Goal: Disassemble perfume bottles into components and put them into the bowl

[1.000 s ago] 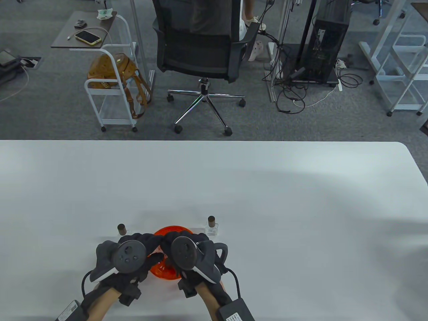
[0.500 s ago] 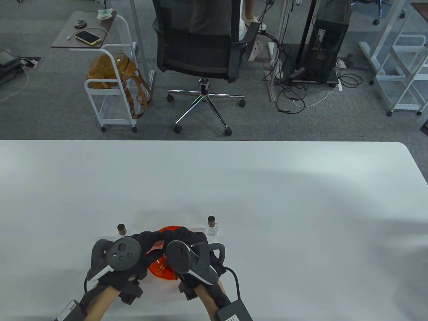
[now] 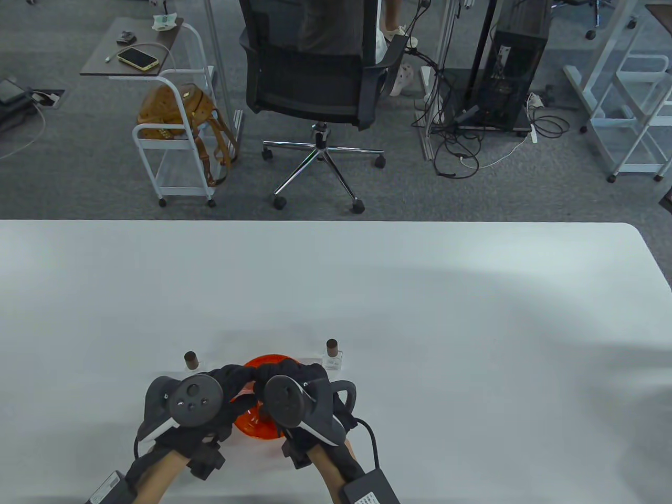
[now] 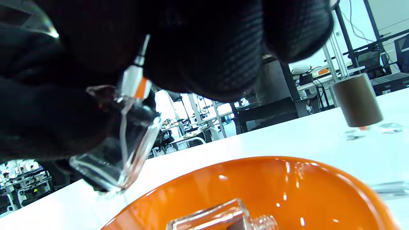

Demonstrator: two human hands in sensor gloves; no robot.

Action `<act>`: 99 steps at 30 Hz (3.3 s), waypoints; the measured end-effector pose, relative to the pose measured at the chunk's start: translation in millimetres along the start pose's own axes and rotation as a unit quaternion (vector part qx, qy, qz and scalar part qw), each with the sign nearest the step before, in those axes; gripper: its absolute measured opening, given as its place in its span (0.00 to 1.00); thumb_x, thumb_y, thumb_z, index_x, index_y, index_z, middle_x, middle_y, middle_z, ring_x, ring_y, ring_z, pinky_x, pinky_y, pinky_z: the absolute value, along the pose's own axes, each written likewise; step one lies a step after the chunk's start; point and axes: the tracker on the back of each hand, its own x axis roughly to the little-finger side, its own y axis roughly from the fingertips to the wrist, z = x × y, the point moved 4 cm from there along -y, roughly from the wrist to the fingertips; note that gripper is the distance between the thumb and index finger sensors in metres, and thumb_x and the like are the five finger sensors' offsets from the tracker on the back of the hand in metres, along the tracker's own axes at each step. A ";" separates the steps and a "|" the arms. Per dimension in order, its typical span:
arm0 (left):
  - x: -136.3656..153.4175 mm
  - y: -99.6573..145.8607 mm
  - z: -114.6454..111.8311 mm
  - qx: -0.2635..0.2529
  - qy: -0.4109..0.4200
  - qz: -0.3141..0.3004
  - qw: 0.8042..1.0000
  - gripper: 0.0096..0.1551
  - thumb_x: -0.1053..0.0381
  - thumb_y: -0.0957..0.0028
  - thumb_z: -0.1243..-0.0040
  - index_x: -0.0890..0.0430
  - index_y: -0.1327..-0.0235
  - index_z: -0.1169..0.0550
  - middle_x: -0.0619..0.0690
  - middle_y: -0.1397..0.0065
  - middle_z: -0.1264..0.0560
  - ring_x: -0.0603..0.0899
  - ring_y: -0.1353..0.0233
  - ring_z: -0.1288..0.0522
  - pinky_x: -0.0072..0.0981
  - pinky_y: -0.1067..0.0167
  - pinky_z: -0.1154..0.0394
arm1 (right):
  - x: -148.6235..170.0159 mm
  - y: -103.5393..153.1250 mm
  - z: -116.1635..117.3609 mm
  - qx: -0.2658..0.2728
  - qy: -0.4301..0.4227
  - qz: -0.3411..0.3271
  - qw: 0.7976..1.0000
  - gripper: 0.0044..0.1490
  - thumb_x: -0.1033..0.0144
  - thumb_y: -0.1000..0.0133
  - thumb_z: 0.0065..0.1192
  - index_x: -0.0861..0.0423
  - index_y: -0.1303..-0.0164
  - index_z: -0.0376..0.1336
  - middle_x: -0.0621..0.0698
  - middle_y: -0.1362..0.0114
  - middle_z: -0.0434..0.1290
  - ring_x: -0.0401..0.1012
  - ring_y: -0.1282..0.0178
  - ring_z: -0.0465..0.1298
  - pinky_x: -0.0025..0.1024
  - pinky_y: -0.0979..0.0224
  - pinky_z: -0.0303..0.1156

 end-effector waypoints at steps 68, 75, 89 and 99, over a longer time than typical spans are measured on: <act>7.4 1.6 6.9 -0.010 0.020 0.008 1.000 0.30 0.46 0.55 0.30 0.51 0.38 0.18 0.55 0.36 0.14 0.60 0.43 0.11 0.60 0.39 0.24 | -4.9 3.0 1.7 0.025 0.006 -0.012 1.000 0.28 0.54 0.57 0.71 0.41 0.44 0.69 0.43 0.39 0.79 0.32 0.56 0.85 0.48 0.36 0.78; 3.4 0.8 7.0 -0.014 0.008 0.003 1.000 0.30 0.46 0.55 0.30 0.52 0.38 0.18 0.55 0.36 0.14 0.60 0.44 0.11 0.60 0.39 0.24 | -3.3 2.1 -0.2 0.017 -0.001 -0.008 1.000 0.31 0.54 0.58 0.71 0.42 0.42 0.68 0.43 0.38 0.78 0.32 0.55 0.85 0.48 0.36 0.78; 5.4 2.5 4.7 0.002 0.012 0.003 1.000 0.30 0.46 0.55 0.29 0.51 0.38 0.18 0.55 0.35 0.14 0.60 0.43 0.11 0.60 0.39 0.24 | -4.5 2.3 -0.6 0.029 0.014 -0.016 0.999 0.26 0.48 0.57 0.67 0.42 0.49 0.73 0.42 0.49 0.83 0.32 0.63 0.86 0.47 0.38 0.79; 3.7 2.1 4.6 -0.003 0.014 0.001 1.000 0.30 0.46 0.55 0.30 0.51 0.38 0.18 0.55 0.36 0.14 0.60 0.43 0.11 0.60 0.39 0.24 | -3.9 2.0 1.4 0.027 0.020 -0.017 0.999 0.26 0.49 0.58 0.68 0.41 0.49 0.72 0.42 0.50 0.83 0.32 0.64 0.86 0.47 0.38 0.80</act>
